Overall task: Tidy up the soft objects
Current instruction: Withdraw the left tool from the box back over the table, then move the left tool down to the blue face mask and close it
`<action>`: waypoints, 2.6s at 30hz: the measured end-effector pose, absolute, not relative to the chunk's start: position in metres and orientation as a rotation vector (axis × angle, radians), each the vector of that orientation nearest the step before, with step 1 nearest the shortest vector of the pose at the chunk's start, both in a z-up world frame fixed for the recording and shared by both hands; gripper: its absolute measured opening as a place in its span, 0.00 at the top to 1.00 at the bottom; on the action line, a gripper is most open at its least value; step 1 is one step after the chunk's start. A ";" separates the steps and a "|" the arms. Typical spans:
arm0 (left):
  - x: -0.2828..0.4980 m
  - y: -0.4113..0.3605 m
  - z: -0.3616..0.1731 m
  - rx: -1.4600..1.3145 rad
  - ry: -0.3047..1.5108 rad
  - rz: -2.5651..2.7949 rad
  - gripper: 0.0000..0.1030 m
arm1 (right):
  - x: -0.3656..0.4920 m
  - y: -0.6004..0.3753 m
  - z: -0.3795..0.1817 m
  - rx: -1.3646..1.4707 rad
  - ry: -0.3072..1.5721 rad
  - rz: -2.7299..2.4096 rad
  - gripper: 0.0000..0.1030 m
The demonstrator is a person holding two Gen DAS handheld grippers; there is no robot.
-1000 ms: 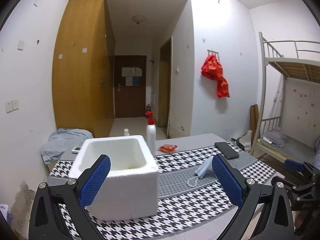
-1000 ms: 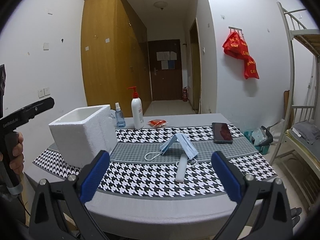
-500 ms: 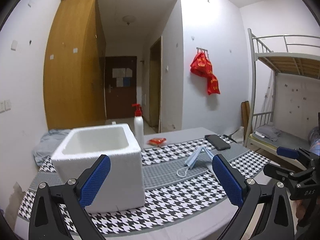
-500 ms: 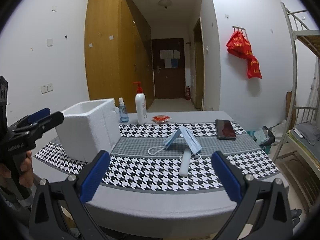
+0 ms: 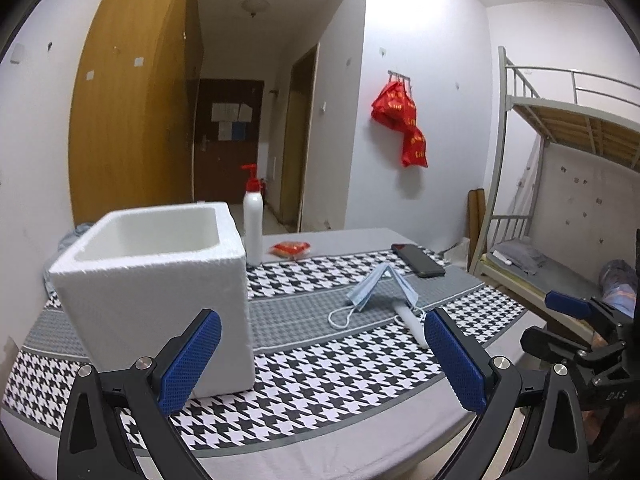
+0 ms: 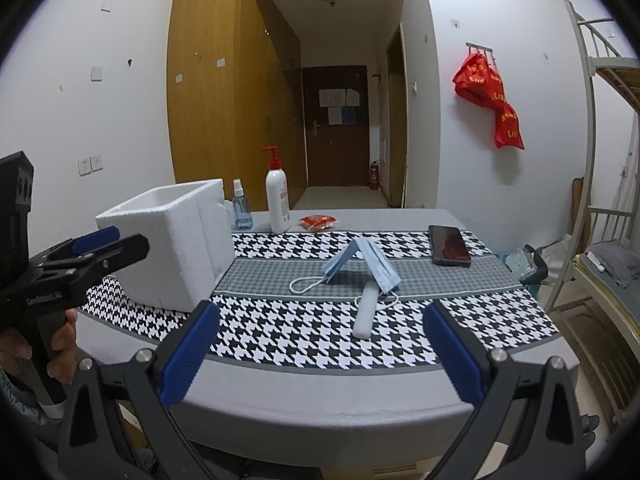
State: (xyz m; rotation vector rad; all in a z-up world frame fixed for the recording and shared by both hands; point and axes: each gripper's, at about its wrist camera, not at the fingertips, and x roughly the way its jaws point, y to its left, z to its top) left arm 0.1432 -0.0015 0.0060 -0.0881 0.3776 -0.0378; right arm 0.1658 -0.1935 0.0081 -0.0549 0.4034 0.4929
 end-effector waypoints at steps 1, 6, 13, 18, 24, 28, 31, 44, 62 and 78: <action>0.145 -0.003 0.005 -0.088 0.383 -0.037 0.01 | 0.167 -0.194 0.007 -0.054 0.406 0.491 0.01; 0.151 -0.015 0.000 -0.062 0.393 -0.066 0.01 | 0.180 -0.196 -0.003 -0.058 0.436 0.479 0.01; 0.161 -0.029 0.000 -0.031 0.384 -0.083 0.01 | 0.192 -0.195 -0.009 -0.087 0.454 0.479 0.01; 0.173 -0.034 0.001 -0.019 0.408 -0.087 0.01 | 0.200 -0.202 -0.012 -0.079 0.468 0.470 0.01; 0.188 -0.045 0.003 0.004 0.417 -0.104 0.01 | 0.209 -0.211 -0.016 -0.067 0.484 0.455 0.01; 0.198 -0.050 0.003 0.006 0.420 -0.118 0.01 | 0.214 -0.216 -0.018 -0.053 0.492 0.445 0.00; 0.206 -0.054 0.004 0.013 0.417 -0.135 0.01 | 0.217 -0.218 -0.018 -0.048 0.495 0.443 0.00; 0.251 -0.059 0.005 0.000 0.454 -0.148 0.01 | 0.245 -0.223 -0.028 -0.026 0.529 0.423 0.01; 0.302 -0.081 -0.014 0.050 0.546 -0.148 0.01 | 0.274 -0.228 -0.044 -0.003 0.565 0.460 0.01; 0.346 -0.094 -0.026 0.052 0.619 -0.192 0.01 | 0.294 -0.221 -0.058 0.009 0.602 0.502 0.01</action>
